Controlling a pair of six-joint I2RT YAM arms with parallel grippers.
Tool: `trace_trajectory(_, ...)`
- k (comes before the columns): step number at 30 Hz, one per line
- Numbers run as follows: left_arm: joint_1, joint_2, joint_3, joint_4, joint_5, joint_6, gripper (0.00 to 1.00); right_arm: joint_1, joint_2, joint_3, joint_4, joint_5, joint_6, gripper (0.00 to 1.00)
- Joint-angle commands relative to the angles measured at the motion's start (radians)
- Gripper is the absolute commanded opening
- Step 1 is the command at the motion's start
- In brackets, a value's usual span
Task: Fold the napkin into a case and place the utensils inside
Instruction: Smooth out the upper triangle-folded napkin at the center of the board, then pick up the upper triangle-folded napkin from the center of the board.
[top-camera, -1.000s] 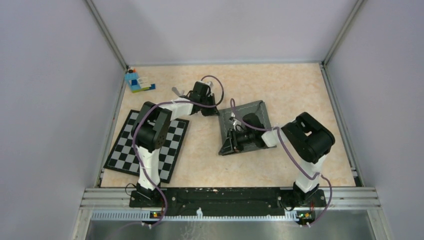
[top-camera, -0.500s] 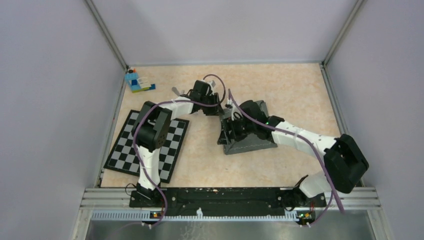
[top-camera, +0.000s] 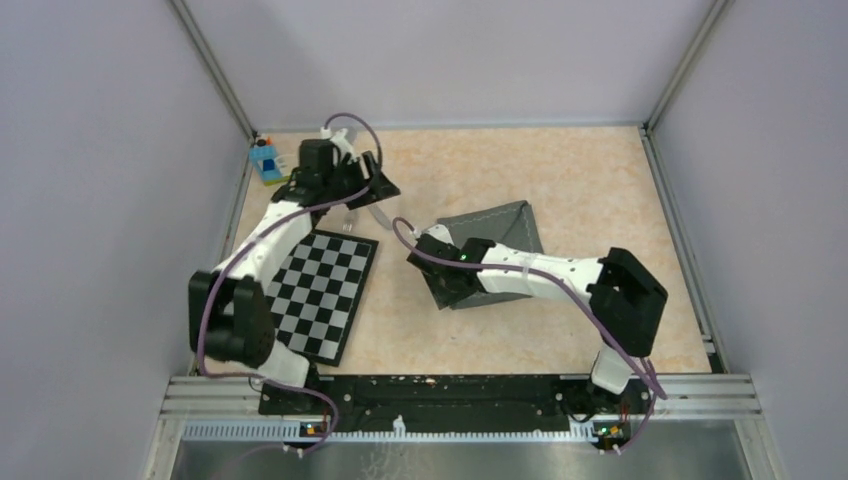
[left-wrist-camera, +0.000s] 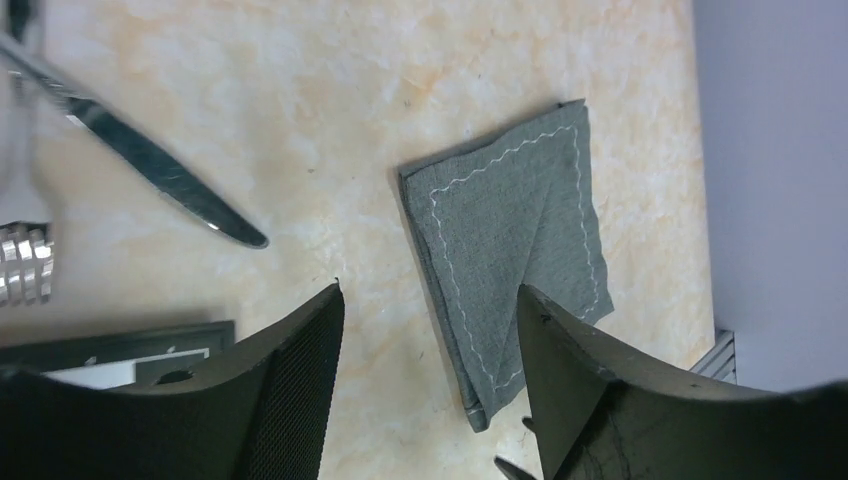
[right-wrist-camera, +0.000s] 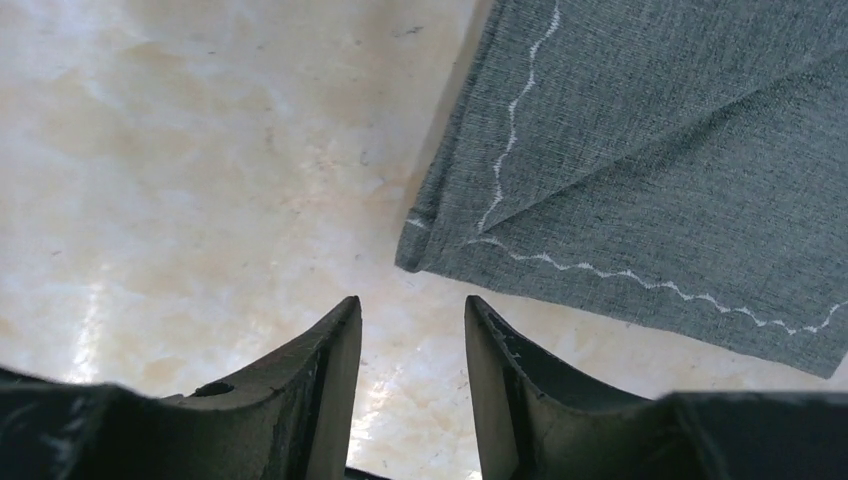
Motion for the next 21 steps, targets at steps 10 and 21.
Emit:
trace_trajectory(10, 0.222, -0.249, -0.220, -0.040, 0.155, 0.103, 0.70, 0.001, 0.193, 0.181, -0.102, 0.080, 0.050, 0.33)
trace_trajectory(21, 0.309, -0.251, -0.258, -0.017, 0.281, 0.105, 0.68, 0.000, 0.270, 0.197, -0.120, 0.095, 0.052, 0.34)
